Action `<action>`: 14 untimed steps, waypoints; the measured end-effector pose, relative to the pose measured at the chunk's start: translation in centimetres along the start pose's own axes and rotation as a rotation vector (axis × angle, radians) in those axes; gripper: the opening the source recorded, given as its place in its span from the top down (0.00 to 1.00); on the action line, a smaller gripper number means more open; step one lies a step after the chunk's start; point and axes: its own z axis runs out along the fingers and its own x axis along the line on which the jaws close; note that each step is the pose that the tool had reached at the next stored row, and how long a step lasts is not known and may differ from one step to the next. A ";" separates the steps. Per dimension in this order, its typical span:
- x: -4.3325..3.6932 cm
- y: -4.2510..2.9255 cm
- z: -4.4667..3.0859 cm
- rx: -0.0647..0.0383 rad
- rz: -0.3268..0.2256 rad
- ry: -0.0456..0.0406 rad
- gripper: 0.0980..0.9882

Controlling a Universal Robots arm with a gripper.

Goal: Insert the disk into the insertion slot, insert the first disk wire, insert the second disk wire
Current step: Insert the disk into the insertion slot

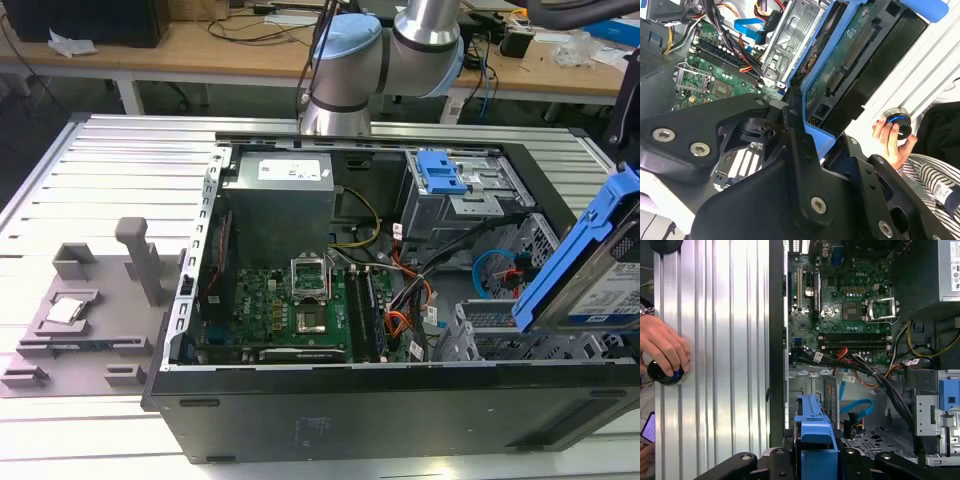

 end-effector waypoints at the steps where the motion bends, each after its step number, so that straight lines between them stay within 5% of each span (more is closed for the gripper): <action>1: 0.00 0.00 0.04 0.000 0.000 0.0000 0.70; 14: 0.00 -0.05 1.29 0.000 0.000 0.0000 0.70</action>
